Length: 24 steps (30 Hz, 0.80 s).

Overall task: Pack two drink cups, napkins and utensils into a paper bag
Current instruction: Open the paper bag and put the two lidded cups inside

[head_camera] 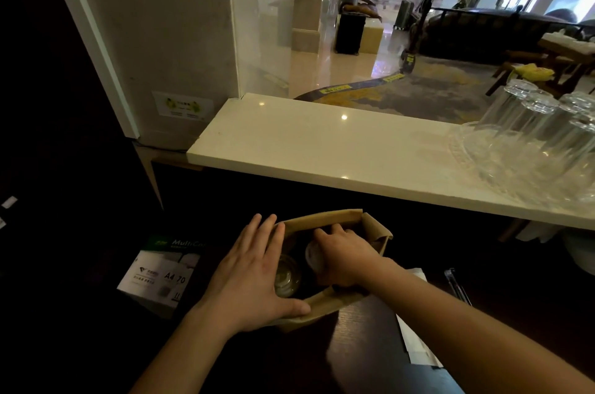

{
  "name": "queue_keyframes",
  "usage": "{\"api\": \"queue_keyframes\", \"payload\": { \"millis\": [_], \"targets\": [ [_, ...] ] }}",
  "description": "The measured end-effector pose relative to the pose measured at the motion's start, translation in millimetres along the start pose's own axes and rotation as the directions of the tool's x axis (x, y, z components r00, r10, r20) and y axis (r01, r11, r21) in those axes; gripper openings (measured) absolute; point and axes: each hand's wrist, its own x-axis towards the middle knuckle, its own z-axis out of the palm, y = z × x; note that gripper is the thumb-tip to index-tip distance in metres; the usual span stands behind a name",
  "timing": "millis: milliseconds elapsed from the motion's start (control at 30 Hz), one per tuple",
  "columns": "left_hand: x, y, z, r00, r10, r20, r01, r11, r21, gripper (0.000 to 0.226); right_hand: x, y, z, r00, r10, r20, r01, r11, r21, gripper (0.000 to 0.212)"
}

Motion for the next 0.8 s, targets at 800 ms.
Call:
{"api": "queue_keyframes", "payload": {
  "millis": [800],
  "targets": [
    [2.2, 4.3, 3.6, 1.0, -0.001, -0.007, 0.001, 1.0, 0.027, 0.14, 35.2, 0.1, 49.0, 0.967, 0.112, 0.228, -0.089, 0.99, -0.108, 0.08]
  ]
}}
